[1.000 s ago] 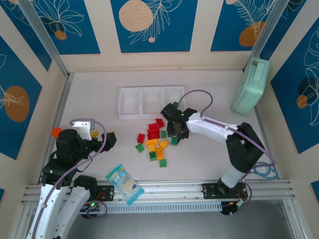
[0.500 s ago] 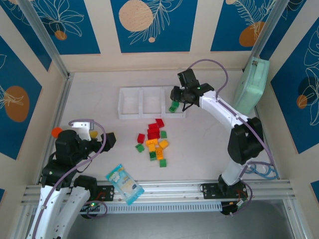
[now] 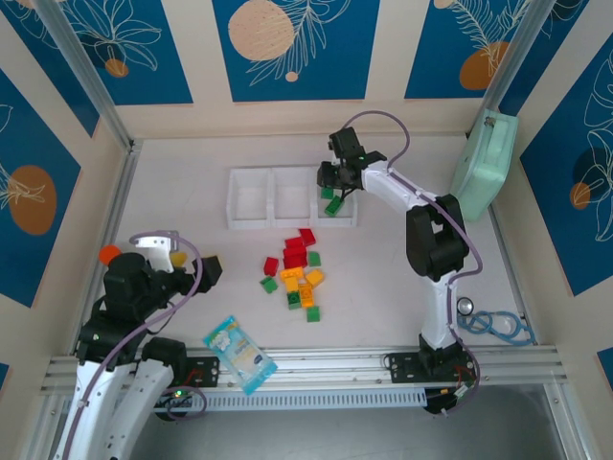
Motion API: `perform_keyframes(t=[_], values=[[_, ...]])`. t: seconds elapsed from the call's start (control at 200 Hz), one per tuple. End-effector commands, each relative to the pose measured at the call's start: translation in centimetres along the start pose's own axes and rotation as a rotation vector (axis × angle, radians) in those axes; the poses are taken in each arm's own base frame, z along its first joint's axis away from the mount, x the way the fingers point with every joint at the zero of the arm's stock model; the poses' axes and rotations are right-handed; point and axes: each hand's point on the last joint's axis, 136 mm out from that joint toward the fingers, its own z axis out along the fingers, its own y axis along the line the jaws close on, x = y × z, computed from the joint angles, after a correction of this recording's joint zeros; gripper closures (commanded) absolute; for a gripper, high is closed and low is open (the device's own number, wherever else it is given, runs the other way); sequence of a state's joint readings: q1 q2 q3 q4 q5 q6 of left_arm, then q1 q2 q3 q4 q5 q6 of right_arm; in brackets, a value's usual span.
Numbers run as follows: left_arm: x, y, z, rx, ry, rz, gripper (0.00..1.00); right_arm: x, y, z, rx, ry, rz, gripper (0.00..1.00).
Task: Sort the legos into containers by color
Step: Place the lego in the container, then pick up the lego from the center of the table.
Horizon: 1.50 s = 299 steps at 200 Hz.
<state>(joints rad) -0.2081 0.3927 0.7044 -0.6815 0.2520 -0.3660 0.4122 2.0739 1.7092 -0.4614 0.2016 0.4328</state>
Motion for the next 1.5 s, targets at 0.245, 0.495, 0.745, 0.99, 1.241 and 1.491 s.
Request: perform_keyframes(t=[0.245, 0.495, 0.745, 0.99, 1.241, 1.491], values=[[-0.1, -0.2, -0.1, 0.006, -0.011, 0.014, 0.01, -0.8, 0.0, 1.5, -0.046, -0.006, 0.009, 0.35], [0.0, -0.1, 0.0, 0.006, -0.002, 0.012, 0.01, -0.9, 2.1, -3.1, -0.07, -0.036, -0.004, 0.19], [0.1, -0.1, 0.3, 0.009, 0.01, 0.008, 0.01, 2.9, 3.2, -9.3, -0.091, 0.016, 0.091, 0.05], [0.2, -0.2, 0.4, 0.013, 0.018, 0.006, 0.01, 11.2, 2.0, -10.7, 0.017, 0.182, 0.271, 0.06], [0.3, -0.2, 0.5, 0.018, 0.02, 0.006, 0.01, 19.4, 1.7, -10.7, 0.154, 0.216, 0.479, 0.08], [0.3, -0.4, 0.4, 0.029, 0.02, 0.007, 0.01, 22.6, 2.8, -9.9, 0.228, 0.211, 0.566, 0.12]])
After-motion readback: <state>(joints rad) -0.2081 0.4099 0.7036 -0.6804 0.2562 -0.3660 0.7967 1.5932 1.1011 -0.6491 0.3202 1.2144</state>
